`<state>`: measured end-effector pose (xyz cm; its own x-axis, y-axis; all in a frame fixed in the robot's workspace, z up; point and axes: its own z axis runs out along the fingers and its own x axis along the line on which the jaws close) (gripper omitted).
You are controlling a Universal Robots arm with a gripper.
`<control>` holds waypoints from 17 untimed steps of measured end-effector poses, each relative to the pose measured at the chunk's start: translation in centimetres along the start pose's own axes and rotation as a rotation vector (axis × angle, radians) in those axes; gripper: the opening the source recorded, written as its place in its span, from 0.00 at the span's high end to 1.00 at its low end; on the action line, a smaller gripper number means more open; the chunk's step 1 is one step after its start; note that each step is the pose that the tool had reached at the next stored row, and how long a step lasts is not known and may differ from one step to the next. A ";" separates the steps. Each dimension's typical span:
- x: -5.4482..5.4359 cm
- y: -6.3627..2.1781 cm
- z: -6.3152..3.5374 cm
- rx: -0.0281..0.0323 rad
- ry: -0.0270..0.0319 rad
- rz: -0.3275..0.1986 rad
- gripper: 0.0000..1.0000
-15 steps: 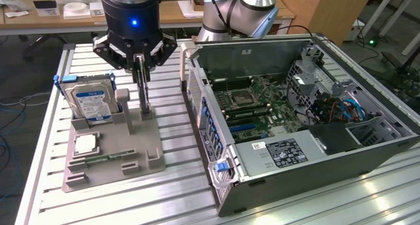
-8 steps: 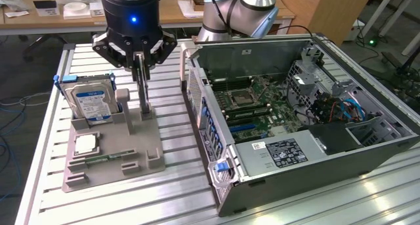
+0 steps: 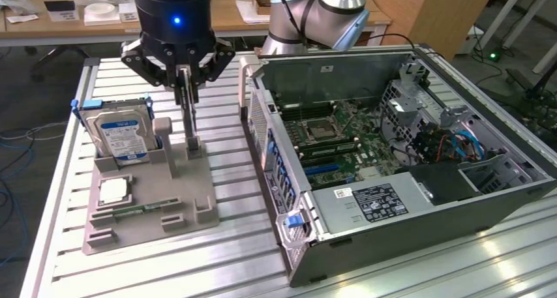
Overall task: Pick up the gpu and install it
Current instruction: 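Pick up the gpu and move the gpu toward the slot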
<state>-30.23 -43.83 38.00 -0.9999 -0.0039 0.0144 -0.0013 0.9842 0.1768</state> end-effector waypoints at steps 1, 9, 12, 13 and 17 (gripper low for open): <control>0.0 0.01 -0.08 0.0001 0.0000 0.000 0.72; 0.0 0.08 -0.48 -0.0001 -0.0002 0.000 0.72; 0.0 0.08 -0.59 -0.0002 0.0000 0.000 0.72; 0.0 0.09 -0.63 -0.0002 0.0000 0.000 0.72; 0.0 0.12 -0.86 -0.0002 0.0001 0.000 0.72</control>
<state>-30.23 -43.86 38.87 -0.9999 -0.0039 0.0145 -0.0013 0.9842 0.1770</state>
